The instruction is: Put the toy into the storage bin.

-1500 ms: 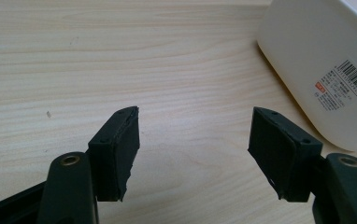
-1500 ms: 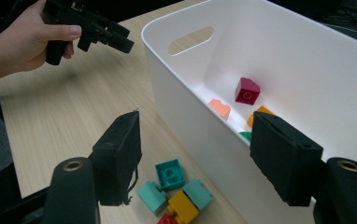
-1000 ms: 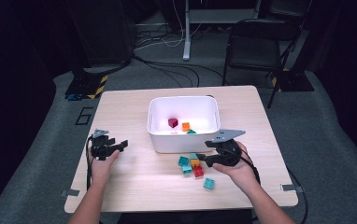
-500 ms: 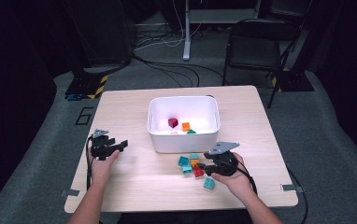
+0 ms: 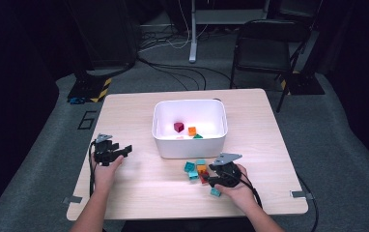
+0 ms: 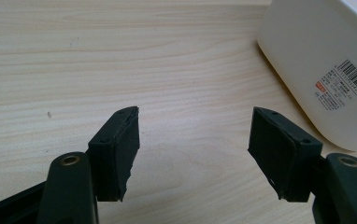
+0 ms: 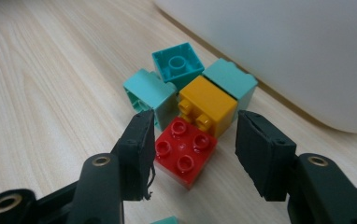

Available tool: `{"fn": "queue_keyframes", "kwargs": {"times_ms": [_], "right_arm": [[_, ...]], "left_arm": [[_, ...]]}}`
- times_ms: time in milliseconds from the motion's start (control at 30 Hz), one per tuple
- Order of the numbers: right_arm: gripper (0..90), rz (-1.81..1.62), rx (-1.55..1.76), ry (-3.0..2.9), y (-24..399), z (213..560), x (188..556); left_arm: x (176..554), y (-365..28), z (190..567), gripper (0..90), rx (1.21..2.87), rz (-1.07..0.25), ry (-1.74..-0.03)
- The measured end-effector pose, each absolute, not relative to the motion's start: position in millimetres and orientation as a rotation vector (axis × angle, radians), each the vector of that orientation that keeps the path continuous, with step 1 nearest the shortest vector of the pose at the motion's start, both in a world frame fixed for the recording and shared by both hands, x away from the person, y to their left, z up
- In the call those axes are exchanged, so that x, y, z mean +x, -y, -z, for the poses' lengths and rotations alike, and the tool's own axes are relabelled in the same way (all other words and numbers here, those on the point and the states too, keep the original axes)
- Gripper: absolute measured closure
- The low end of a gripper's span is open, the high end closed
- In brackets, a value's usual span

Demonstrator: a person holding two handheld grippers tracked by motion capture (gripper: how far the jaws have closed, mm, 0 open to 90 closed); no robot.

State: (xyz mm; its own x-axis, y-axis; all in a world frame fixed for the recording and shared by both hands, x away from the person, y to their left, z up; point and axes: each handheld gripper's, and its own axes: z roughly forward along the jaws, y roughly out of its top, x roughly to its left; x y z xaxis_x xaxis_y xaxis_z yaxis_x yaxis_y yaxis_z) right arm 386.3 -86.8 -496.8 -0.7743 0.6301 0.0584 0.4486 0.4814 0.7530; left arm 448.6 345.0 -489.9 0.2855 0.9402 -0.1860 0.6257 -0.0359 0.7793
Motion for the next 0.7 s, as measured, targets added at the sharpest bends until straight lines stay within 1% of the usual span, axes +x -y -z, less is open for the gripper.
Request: {"fn": "queue_keyframes", "kwargs": {"times_ms": [233, 333, 467, 700], "right_arm": [[42.3, -1.128, 0.962, -2.489, 76.2, 503.8, 382.5], [41.9, -1.097, 0.960, -2.492, 72.8, 507.4, 381.9], [43.9, -1.070, 0.974, -2.503, 72.6, 510.6, 382.1], [51.5, -1.073, 1.007, -2.498, 83.0, 510.1, 383.0]], "left_arm": [[448.6, -344.9, 489.9, 33.3, 1.750, -0.493, -1.426], [448.6, -345.1, 489.9, 33.3, 1.750, -0.493, -1.426], [448.6, -345.2, 489.9, 33.3, 1.749, -0.492, -1.426], [448.4, -345.3, 489.7, 33.3, 1.748, -0.492, -1.428]]}}
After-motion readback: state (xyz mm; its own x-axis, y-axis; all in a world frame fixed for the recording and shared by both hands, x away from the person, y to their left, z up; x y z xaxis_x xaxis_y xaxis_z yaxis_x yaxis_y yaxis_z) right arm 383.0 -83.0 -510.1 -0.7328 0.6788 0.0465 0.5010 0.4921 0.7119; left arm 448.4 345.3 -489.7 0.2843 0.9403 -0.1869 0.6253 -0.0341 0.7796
